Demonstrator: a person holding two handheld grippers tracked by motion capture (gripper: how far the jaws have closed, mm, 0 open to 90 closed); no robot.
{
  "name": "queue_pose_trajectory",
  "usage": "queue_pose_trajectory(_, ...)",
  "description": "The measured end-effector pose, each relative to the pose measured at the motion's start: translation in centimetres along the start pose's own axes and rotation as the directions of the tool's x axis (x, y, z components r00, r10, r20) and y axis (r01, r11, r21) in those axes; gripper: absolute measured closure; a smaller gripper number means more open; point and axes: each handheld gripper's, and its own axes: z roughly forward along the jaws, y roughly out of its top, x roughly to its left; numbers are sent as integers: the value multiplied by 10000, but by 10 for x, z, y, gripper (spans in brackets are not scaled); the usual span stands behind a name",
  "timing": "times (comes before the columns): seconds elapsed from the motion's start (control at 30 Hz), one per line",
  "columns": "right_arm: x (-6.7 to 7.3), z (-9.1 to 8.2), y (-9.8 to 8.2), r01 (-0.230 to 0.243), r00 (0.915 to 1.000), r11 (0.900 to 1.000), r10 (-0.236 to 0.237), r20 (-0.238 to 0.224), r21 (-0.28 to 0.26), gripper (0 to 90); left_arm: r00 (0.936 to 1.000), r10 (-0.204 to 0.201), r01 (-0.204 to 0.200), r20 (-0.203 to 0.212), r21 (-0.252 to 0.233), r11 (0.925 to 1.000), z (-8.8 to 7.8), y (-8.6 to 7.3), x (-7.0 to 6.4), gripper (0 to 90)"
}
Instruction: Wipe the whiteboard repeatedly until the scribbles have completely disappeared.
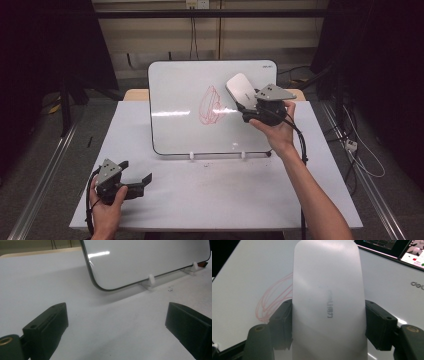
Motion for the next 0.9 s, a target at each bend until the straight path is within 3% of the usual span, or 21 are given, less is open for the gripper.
queue_pose_trajectory(0.4,27,13,1,599,9976,9982,-596,-342,70,312,10000,82,-82,54,-7,10000,1,1,0,46)
queue_pose_trajectory(0.9,39,29,-1,1126,9935,9930,-1130,100,347,312,9998,131,-131,174,31,9999,3,2,-2,46)
